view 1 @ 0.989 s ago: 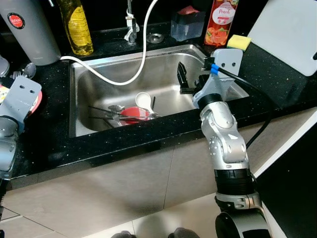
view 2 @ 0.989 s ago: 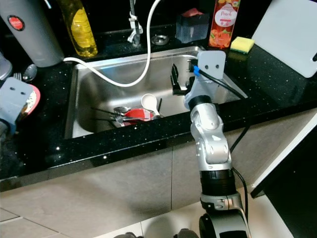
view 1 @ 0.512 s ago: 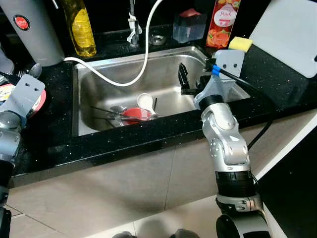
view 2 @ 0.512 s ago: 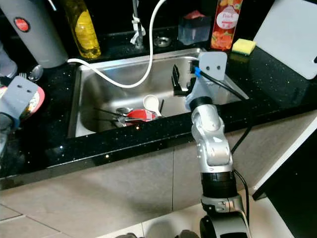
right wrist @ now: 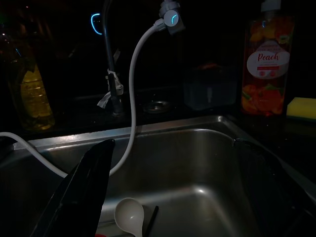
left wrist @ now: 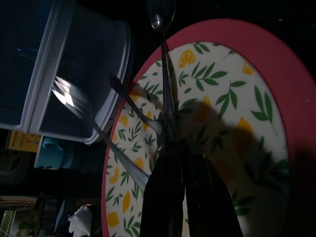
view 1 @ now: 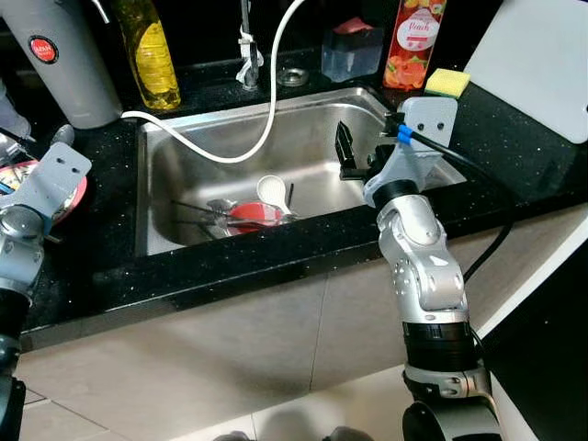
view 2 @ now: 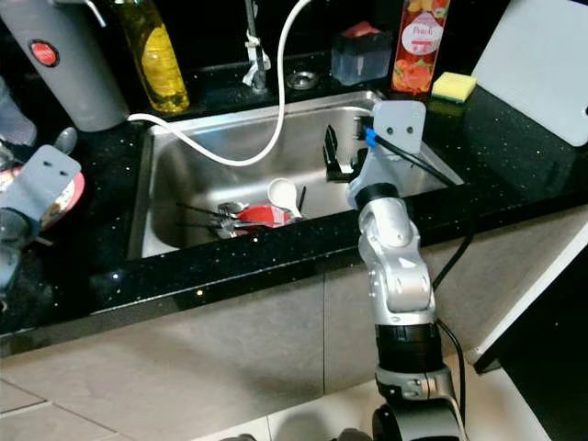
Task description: Kitchen organization
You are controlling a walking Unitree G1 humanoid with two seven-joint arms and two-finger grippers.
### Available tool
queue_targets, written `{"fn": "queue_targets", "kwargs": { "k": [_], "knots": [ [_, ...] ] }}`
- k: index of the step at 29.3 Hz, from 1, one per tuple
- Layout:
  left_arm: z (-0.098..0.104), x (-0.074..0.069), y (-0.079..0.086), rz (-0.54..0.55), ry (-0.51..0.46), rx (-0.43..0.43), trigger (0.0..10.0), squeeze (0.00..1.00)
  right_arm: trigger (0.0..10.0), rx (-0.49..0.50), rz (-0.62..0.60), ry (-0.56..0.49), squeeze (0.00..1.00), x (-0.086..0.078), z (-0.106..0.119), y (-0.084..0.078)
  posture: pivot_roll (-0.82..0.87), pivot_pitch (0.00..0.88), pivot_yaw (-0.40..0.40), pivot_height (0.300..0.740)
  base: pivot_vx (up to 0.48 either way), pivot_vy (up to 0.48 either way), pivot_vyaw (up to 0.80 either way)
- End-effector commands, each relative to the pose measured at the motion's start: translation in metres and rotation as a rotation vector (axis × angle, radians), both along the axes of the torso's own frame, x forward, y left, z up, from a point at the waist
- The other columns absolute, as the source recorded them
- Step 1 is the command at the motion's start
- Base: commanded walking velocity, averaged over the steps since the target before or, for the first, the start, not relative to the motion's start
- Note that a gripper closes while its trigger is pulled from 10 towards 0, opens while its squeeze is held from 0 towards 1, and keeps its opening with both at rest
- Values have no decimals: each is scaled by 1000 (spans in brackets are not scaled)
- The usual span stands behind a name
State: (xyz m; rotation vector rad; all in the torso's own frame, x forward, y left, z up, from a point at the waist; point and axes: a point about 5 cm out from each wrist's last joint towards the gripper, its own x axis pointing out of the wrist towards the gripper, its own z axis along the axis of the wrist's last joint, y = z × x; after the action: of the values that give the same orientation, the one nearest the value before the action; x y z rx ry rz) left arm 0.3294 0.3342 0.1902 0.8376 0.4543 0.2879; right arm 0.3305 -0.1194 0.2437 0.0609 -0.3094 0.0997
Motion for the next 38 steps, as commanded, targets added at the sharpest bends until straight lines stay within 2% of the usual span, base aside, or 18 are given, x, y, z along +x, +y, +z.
{"fn": "queue_targets", "kwargs": {
  "k": [1,4,5,6,7,9,12,14,16,17,20,24,27,30,31,36,37,38],
  "knots": [
    [-22,-5,-5,0,45,-18,0,0,10000,1,7,-3,0,-1,2,2,3,23,36,740,0,0,0],
    [-4,0,-10,-27,-96,35,0,0,10000,3,10,-2,0,-1,2,2,6,17,32,740,0,0,0],
    [12,3,-16,-52,-210,71,8667,0,10000,2,13,-1,0,-1,2,3,7,15,31,740,0,0,0],
    [12,3,-16,-52,-210,71,8667,0,10000,2,13,-1,0,-1,2,3,7,15,31,740,0,0,0],
    [29,4,-25,-87,-327,73,10000,0,10000,2,17,-2,0,0,2,4,7,11,29,740,0,0,0],
    [51,5,-42,-158,-486,51,10000,0,10000,0,23,-4,0,0,3,5,6,5,26,740,0,0,0],
    [67,3,-81,-361,-583,-126,10000,0,10000,-3,26,-7,0,1,3,5,2,0,25,740,0,0,0],
    [67,3,-81,-361,-583,-126,10000,0,10000,-3,26,-7,0,1,3,5,2,0,25,740,0,0,0],
    [67,1,-107,-464,-588,-163,10000,0,10000,-5,26,-9,0,1,3,4,-3,0,22,740,0,0,0],
    [67,1,-107,-464,-588,-163,10000,0,10000,-5,26,-9,0,1,3,4,-3,0,22,740,0,0,0],
    [46,-2,-151,-590,-533,-190,10000,0,10000,-10,28,-11,0,2,4,5,-8,0,20,740,0,0,0],
    [33,-3,-164,-608,-505,-302,10000,0,10000,-12,28,-15,0,3,5,5,-8,0,20,740,0,0,0],
    [21,-4,-177,-603,-480,-461,10000,0,10000,-11,22,-16,0,2,4,4,-14,0,23,740,0,0,0],
    [15,-6,-181,-605,-459,-496,10000,0,10000,-12,20,-14,0,2,4,3,-18,0,25,740,0,0,0],
    [10,-5,-179,-579,-442,-512,10000,1000,10000,-12,19,-16,0,2,4,3,-28,0,29,740,0,0,0],
    [8,-5,-178,-541,-454,-505,10000,1000,10000,-12,13,-18,0,1,4,1,-30,0,29,740,0,0,0],
    [11,-5,-181,-541,-478,-497,10000,0,10000,-13,11,-17,0,2,4,0,-25,0,25,740,0,0,0],
    [14,-6,-183,-538,-504,-480,10000,0,10000,-14,10,-16,0,2,4,0,-24,0,22,740,0,0,0]
  ]
}}
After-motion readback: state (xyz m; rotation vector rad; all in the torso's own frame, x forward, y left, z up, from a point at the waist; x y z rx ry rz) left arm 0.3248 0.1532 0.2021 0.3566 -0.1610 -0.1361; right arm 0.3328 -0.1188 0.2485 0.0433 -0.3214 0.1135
